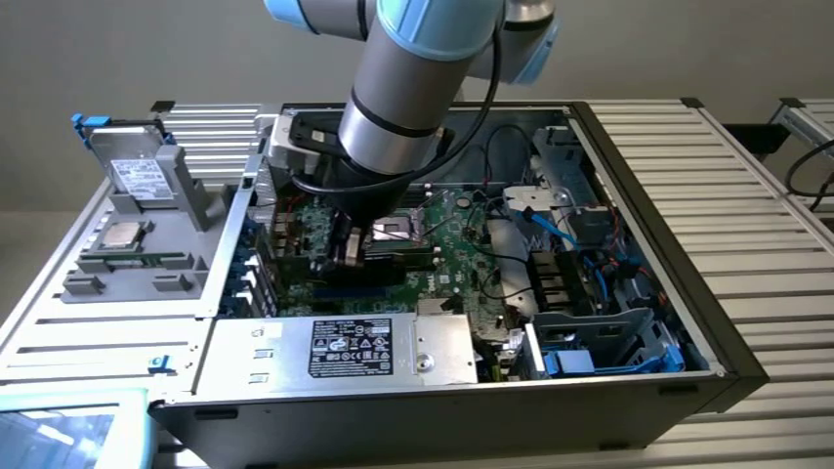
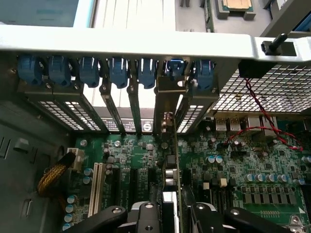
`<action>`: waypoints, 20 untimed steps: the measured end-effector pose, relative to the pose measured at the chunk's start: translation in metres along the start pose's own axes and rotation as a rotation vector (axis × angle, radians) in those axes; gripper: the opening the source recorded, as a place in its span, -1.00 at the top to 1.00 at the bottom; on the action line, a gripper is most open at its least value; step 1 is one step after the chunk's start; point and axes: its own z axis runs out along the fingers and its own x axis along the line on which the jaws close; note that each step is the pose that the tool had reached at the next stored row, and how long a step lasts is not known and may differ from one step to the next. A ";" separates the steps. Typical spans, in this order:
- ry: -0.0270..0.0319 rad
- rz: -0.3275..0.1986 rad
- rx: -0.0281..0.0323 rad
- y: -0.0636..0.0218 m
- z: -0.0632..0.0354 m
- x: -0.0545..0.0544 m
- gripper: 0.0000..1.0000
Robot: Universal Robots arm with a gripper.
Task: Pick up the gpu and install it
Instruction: 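Insert the gpu into the slot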
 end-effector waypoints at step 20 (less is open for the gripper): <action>0.0105 0.004 -0.0030 -0.0030 0.0059 0.001 0.44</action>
